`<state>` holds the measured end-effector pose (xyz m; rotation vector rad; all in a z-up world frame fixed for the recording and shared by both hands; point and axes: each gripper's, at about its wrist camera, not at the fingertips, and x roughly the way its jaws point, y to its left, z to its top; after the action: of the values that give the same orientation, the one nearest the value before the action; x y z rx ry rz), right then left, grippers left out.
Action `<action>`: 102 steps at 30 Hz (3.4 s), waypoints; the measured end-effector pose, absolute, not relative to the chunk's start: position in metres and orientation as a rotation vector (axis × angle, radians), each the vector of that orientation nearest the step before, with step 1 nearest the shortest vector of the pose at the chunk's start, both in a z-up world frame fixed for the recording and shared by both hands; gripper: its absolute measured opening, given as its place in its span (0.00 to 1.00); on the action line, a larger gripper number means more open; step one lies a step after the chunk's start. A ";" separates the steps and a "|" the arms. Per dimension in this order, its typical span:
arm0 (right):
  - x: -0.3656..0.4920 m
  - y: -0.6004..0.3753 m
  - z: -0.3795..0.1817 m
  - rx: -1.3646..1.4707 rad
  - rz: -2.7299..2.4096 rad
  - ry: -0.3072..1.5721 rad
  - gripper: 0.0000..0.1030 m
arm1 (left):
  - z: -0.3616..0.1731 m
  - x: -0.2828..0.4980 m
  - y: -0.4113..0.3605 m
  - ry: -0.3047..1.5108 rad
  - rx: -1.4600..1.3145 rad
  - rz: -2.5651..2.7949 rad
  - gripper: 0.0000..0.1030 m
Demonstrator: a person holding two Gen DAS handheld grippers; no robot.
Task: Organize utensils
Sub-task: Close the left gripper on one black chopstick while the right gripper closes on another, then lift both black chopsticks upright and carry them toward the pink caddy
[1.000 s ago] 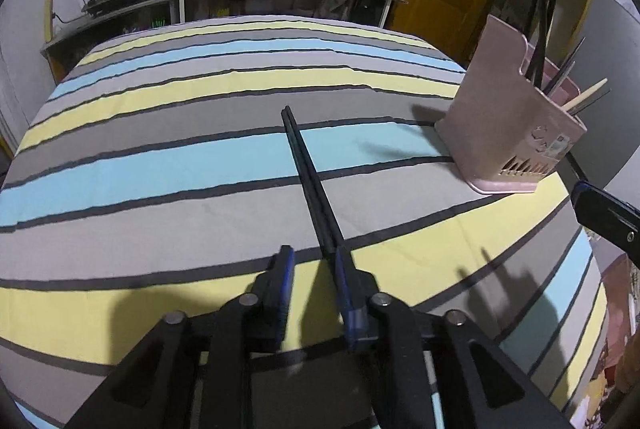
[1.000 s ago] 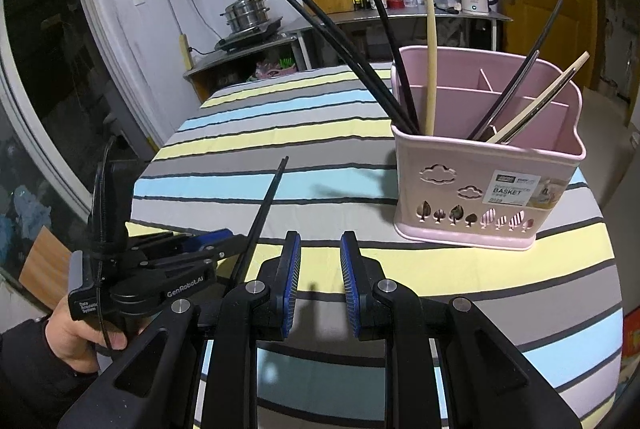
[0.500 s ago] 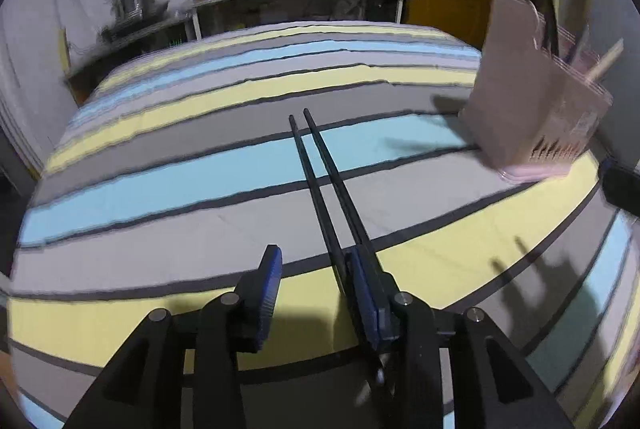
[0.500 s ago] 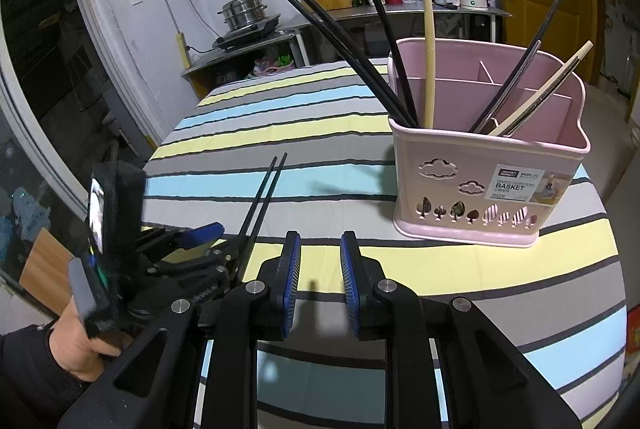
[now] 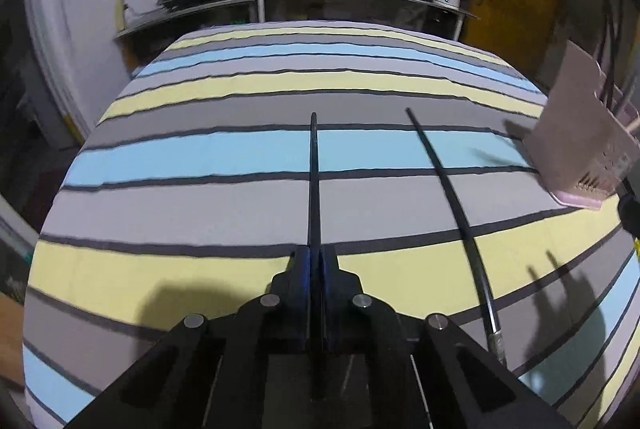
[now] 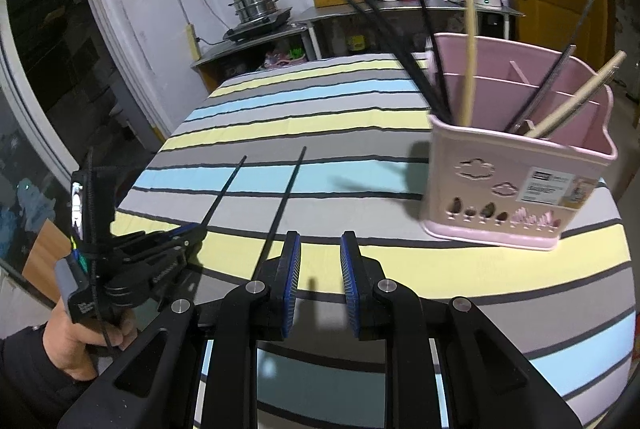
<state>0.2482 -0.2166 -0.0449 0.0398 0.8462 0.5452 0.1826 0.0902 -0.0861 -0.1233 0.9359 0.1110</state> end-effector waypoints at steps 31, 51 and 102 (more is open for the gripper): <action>0.333 -0.120 -0.111 -0.035 0.562 1.000 0.20 | -0.089 0.249 0.116 0.940 -0.147 -0.053 0.06; 0.336 -0.115 -0.096 -0.064 0.559 0.976 0.07 | -0.084 0.252 0.118 0.952 -0.148 -0.060 0.05; 0.251 -0.213 0.048 0.083 0.582 0.676 0.05 | 0.084 0.169 0.074 0.702 -0.168 -0.256 0.04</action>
<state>0.2506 -0.2128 0.0482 0.0827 0.6765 0.5815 0.1687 0.0739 0.0843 -0.1676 0.7016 -0.2556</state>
